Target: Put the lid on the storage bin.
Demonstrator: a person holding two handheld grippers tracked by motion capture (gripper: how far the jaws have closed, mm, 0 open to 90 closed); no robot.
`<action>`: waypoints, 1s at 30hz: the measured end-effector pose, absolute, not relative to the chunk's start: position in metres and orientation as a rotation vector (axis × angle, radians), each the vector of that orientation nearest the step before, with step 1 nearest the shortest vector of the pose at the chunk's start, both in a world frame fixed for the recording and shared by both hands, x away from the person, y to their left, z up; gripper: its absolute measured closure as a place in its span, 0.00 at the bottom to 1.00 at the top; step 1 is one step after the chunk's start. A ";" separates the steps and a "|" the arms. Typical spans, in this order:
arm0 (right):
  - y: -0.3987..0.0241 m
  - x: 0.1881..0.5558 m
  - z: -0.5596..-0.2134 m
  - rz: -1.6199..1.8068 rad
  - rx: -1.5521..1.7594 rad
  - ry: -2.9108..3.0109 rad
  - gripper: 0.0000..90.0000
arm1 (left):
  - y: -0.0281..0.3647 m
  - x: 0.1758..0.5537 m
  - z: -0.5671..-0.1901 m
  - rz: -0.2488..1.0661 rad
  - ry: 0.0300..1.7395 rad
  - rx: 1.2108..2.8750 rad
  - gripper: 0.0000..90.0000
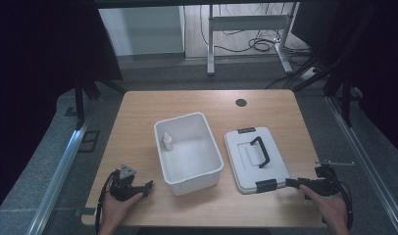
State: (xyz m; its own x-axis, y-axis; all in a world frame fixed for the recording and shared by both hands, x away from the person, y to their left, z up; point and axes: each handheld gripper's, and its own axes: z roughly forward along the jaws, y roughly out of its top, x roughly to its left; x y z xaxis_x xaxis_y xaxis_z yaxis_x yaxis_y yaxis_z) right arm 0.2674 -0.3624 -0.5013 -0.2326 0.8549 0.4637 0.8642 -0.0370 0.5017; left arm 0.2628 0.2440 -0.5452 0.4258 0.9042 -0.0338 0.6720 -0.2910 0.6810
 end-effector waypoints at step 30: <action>-0.349 0.270 -0.490 -1.139 -1.882 -2.235 0.35 | 0.245 0.260 -0.545 0.470 1.294 2.075 0.13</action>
State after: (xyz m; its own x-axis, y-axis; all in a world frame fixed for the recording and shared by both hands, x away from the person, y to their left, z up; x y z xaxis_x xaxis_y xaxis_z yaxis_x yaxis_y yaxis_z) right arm 0.2701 -0.3490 -0.4896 -0.2799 0.8533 0.4399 0.8575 0.0162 0.5142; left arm 0.2598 0.2449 -0.5451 0.4517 0.8916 -0.0324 0.6628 -0.3110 0.6812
